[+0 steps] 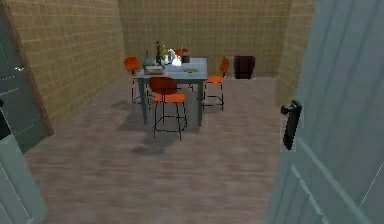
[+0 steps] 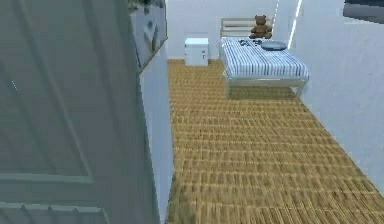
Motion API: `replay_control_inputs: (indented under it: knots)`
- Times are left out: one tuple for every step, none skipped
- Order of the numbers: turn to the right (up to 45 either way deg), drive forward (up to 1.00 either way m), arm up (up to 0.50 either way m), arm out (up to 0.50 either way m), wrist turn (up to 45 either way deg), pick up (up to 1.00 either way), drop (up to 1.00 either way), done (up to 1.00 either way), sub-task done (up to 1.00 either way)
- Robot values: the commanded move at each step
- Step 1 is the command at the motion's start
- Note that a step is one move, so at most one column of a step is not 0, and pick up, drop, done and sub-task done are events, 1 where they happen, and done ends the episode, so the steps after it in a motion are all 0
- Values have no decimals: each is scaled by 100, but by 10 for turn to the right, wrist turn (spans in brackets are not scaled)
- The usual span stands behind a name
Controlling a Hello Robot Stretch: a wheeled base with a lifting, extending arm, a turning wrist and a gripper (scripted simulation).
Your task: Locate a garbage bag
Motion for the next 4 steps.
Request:
replay_control_inputs:
  knots:
    - [30, 0, 0, 0, 0, 0, 0, 0, 0]
    - [0, 100, 0, 0, 0, 0, 0, 0, 0]
    - [30, 0, 0, 0, 0, 0, 0, 0, 0]
    - [-450, 0, 0, 0, 0, 0, 0, 0, 0]
